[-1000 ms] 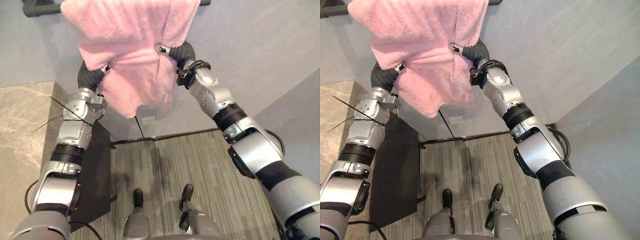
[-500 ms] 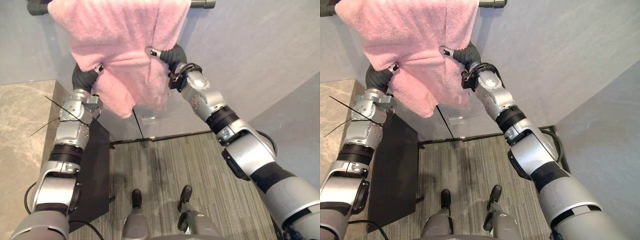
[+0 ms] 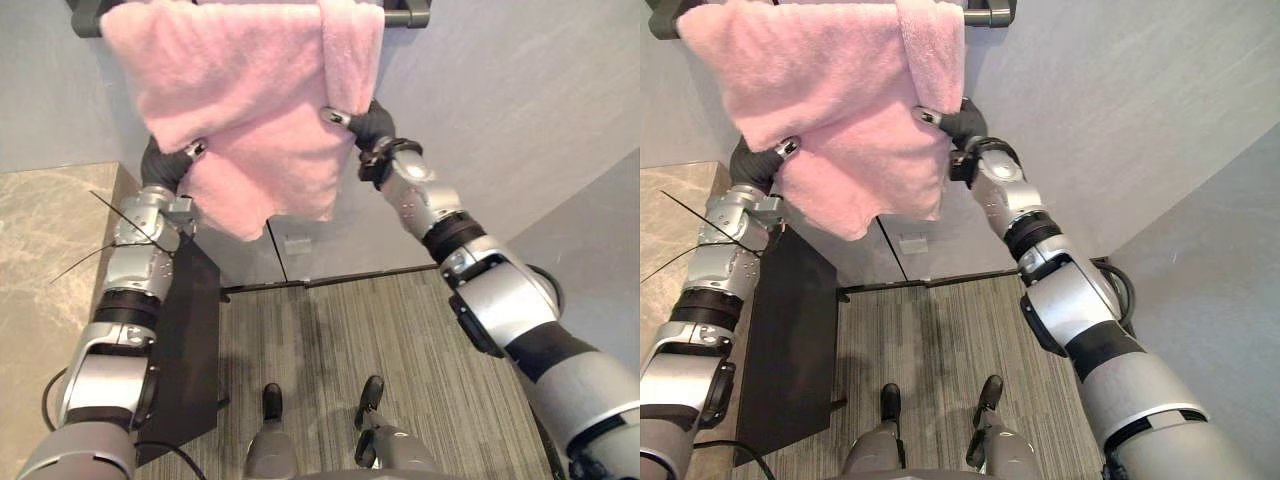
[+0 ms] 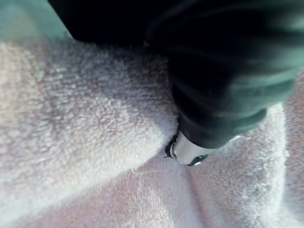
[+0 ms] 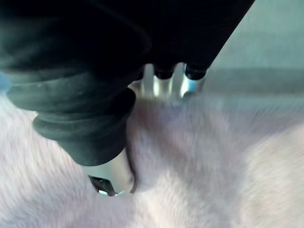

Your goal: Organize washtable

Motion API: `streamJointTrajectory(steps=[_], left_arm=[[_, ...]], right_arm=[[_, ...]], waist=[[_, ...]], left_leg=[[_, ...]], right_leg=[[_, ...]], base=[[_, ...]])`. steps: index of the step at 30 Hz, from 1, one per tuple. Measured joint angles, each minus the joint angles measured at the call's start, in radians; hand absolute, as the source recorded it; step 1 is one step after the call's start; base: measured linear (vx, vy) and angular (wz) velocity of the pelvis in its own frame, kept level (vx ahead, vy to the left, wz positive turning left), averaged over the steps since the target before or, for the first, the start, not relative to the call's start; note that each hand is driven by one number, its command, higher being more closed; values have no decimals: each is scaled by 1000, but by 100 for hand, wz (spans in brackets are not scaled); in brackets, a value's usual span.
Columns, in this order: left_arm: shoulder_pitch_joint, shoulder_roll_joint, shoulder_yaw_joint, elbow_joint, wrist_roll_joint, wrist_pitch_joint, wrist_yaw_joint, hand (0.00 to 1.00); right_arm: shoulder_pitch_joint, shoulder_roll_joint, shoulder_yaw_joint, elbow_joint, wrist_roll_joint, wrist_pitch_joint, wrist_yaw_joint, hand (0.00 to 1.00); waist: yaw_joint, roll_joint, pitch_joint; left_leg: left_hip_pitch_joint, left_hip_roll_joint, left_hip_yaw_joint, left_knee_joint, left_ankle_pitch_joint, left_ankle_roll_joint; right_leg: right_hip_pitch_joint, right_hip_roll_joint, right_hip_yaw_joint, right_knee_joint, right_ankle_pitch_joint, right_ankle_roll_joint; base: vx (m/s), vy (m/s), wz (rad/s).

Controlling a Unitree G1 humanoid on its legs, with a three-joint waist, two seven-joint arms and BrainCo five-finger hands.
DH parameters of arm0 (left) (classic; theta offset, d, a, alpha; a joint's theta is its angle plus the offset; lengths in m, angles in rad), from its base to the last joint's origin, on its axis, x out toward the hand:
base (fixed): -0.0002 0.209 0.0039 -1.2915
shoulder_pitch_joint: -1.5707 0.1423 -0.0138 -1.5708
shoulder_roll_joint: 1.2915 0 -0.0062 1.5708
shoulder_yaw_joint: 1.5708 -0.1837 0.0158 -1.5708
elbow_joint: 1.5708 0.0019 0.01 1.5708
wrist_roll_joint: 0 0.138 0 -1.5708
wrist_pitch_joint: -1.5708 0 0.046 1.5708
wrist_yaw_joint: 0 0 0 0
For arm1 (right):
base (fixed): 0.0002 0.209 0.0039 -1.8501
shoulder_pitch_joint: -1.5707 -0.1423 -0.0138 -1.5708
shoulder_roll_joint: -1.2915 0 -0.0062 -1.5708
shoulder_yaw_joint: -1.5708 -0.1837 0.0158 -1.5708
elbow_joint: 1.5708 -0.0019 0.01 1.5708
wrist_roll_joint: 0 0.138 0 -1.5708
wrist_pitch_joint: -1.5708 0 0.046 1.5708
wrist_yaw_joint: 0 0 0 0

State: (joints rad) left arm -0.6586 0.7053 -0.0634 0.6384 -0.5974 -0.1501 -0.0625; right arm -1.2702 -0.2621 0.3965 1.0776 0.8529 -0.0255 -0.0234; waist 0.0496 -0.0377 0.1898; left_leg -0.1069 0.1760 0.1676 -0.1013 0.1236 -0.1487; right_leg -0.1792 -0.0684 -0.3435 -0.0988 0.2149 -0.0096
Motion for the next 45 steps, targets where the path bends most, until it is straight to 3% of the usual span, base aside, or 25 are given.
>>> streamJointTrajectory(steps=[9,14,16,20,24,29,32,34,37,39,43,45], left_arm=[[14,27,-7,3,-30,12,-27,0],[63,116,-41,-1,-61,18,-88,0],[116,170,-55,-1,-62,28,-151,0],[167,190,-53,0,-61,34,-199,0],[173,204,-40,42,-31,35,-190,0],[175,207,122,65,45,38,-102,0],[217,171,372,-56,95,35,28,0],[285,75,552,-260,115,-10,168,0],[294,-19,652,-432,149,-63,304,0],[294,-58,661,-554,175,-104,360,0],[295,-72,613,-671,176,-148,343,0],[299,-72,563,-677,136,-153,285,0]], right_arm=[[8,-60,-6,-38,49,0,5,0],[12,-115,-17,-84,49,0,14,0],[14,-160,-18,-84,48,0,29,0],[44,-220,-22,-102,45,-1,34,0],[101,-263,-40,-163,35,-2,49,0],[233,-297,-227,-297,-8,-13,19,0],[341,-294,-396,-502,-90,-52,-52,0],[414,-293,-462,-621,-146,-93,-115,0],[425,-291,-479,-726,-175,-140,-151,0],[425,-272,-461,-830,-175,-166,-147,0],[439,-225,-313,-975,-170,-199,-69,0],[446,-197,-219,-992,-143,-198,-20,0]], waist=[[-5,1,0],[-7,8,-4],[-7,15,-7],[-4,36,-20],[-3,61,-37],[-7,71,-57],[-7,71,-80],[-6,73,-126],[-6,78,-143],[-6,81,-146],[-8,94,-169],[-7,106,-183]], left_leg=[[1,1,1,0,0,0],[5,0,6,5,0,0],[12,-2,9,6,0,0],[22,-1,9,1,-1,-1],[17,0,9,0,-5,-5],[42,6,-3,0,-8,-3],[40,7,-5,0,-11,-2],[41,8,-4,0,-12,-2],[55,6,-2,0,-12,-2],[67,6,0,0,-13,-2],[71,6,6,-1,-22,2],[72,6,8,-1,-23,3]], right_leg=[[0,1,1,0,0,0],[1,0,5,0,0,0],[7,-1,8,0,0,0],[18,-1,8,-1,0,0],[20,0,7,-1,-1,1],[54,3,-8,-1,-20,13],[53,5,-10,-1,-25,14],[54,5,-9,-1,-30,17],[69,2,-12,-1,-27,13],[78,2,-11,-1,-28,14],[80,2,-9,-4,-34,19],[82,2,-9,-5,-34,19]], base=[[0,0,0],[1,4,-3],[11,41,-4],[1,30,1],[-36,38,0],[-6,17,6],[0,0,0],[59,35,1],[40,34,1],[4,42,-2],[-25,34,-3],[-25,33,1]])
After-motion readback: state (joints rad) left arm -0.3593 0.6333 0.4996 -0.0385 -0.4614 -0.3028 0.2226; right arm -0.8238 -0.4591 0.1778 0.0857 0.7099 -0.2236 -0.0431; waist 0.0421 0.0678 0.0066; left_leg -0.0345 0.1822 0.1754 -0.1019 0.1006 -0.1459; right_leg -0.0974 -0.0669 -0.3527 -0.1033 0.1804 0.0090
